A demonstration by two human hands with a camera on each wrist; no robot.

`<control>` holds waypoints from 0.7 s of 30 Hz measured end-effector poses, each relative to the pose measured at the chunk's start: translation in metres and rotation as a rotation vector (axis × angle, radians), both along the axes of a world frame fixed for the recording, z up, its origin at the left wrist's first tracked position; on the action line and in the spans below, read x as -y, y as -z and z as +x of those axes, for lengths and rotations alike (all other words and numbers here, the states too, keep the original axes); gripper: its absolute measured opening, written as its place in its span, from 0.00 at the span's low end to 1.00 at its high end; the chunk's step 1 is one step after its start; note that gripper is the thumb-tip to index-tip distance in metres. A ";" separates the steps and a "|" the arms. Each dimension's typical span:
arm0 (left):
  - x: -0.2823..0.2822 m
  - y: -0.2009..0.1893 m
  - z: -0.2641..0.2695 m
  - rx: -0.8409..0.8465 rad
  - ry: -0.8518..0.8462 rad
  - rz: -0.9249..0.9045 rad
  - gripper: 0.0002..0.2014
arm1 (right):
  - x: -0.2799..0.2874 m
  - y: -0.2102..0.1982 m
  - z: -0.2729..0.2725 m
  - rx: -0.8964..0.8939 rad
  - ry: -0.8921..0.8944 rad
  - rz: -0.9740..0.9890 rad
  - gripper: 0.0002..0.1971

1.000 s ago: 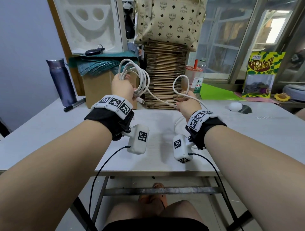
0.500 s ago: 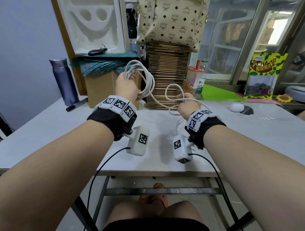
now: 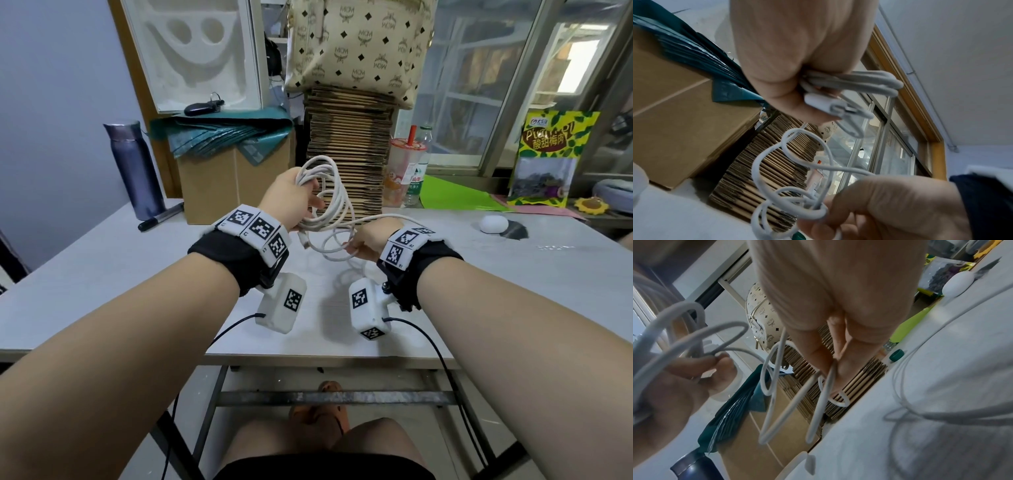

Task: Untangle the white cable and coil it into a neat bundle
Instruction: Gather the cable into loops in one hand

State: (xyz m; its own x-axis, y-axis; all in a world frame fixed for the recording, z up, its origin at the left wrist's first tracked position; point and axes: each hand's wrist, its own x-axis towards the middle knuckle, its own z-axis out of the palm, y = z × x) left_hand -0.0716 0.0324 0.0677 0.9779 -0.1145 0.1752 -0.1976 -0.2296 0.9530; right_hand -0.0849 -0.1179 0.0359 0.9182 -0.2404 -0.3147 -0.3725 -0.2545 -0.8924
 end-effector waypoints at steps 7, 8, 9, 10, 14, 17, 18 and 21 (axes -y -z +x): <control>-0.001 0.002 -0.001 0.032 0.112 0.008 0.15 | -0.004 0.005 0.000 0.014 0.045 0.209 0.11; -0.001 0.003 0.000 0.031 0.118 0.009 0.15 | -0.006 0.005 -0.002 0.013 0.037 0.248 0.11; 0.000 0.004 0.000 0.028 0.138 0.006 0.14 | -0.008 0.004 -0.003 0.009 0.039 0.309 0.10; 0.000 0.005 0.000 0.022 0.169 0.001 0.13 | -0.010 0.001 -0.005 0.010 0.039 0.375 0.10; -0.001 0.009 -0.005 0.012 0.281 0.020 0.13 | -0.014 -0.005 -0.008 0.074 0.004 0.583 0.12; -0.001 0.010 -0.008 0.025 0.305 0.020 0.12 | -0.017 -0.009 -0.011 0.121 -0.020 0.633 0.13; -0.001 0.010 -0.009 0.021 0.304 0.011 0.11 | -0.017 -0.011 -0.012 0.127 -0.014 0.636 0.13; -0.003 0.010 -0.008 0.024 0.299 0.037 0.10 | -0.014 -0.015 -0.011 0.091 0.023 0.662 0.13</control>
State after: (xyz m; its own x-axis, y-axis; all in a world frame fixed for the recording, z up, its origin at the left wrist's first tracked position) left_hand -0.0796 0.0356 0.0576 0.8952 -0.4039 0.1885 -0.2843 -0.1917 0.9394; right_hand -0.0961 -0.1042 0.0507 0.9452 -0.0427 -0.3238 -0.2870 0.3646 -0.8858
